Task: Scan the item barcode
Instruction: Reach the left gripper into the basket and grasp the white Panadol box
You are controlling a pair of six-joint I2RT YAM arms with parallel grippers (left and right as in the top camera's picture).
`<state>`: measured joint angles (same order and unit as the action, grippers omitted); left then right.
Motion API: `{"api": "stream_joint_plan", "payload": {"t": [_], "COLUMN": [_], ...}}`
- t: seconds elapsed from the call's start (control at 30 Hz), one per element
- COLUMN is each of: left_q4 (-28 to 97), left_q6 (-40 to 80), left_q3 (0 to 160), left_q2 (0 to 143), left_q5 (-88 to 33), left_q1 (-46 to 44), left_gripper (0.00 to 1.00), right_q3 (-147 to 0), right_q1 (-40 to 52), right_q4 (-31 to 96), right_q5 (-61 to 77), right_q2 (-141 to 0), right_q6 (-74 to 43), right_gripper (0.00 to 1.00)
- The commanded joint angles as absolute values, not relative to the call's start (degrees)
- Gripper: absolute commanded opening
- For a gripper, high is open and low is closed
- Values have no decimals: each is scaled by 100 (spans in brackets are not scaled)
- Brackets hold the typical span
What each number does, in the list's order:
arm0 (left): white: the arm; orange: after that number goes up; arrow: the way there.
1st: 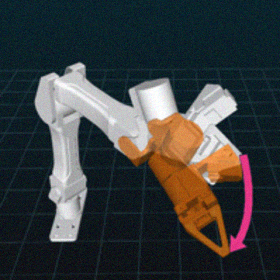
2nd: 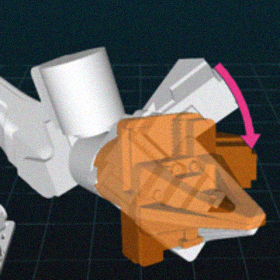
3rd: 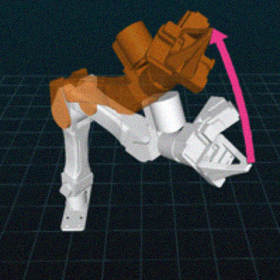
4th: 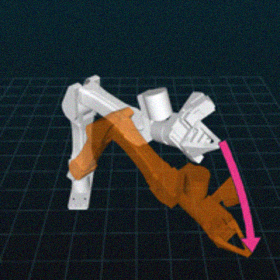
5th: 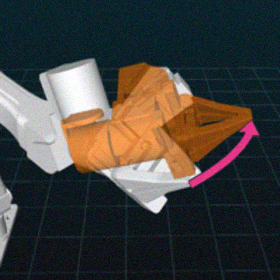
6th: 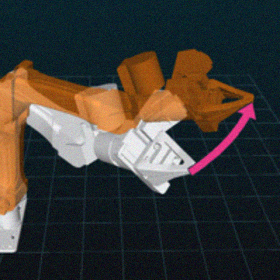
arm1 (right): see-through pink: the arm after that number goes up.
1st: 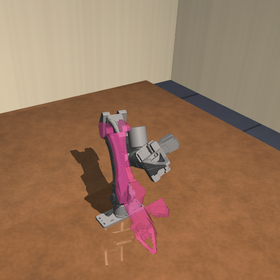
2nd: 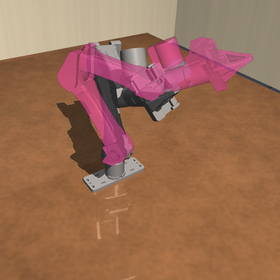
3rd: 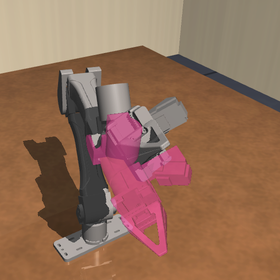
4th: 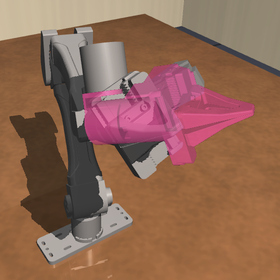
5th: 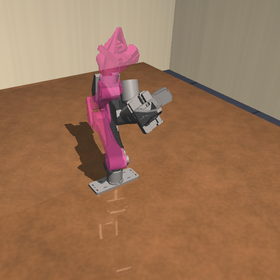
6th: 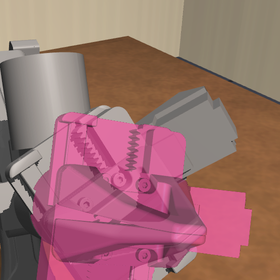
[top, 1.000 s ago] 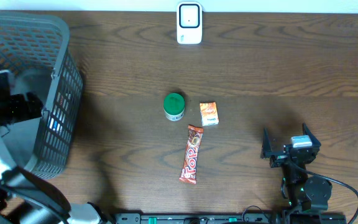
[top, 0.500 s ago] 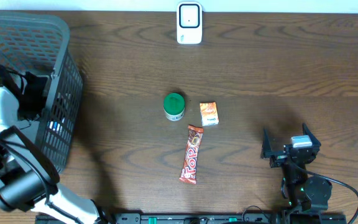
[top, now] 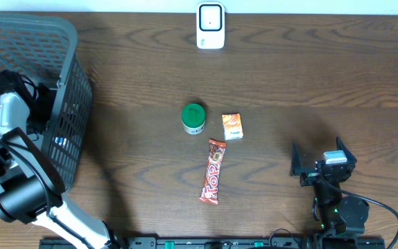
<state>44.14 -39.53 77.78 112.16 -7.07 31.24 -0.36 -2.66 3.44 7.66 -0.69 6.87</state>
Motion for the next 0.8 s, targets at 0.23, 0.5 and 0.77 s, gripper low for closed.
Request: {"api": "stream_joint_plan", "payload": {"t": [0.23, 0.5, 0.77], "left_q4": [4381, 4386, 4405], "left_q6": [-3677, -3592, -3568], "left_q3": [7758, 7758, 7760], "left_q2": [11511, 11511, 11408], "left_q5": [-423, -423, -419], "left_q1": [3218, 3218, 3218], "left_gripper": [61, 52, 50], "right_q3": [-30, -30, -30], "right_q1": [-215, -215, -215], "right_q4": [366, 366, 366], "right_q5": [735, 735, 735], "right_q2": [-38, -38, -38], "right_q6": [624, 622, 624], "right_gripper": [99, 99, 99]}}
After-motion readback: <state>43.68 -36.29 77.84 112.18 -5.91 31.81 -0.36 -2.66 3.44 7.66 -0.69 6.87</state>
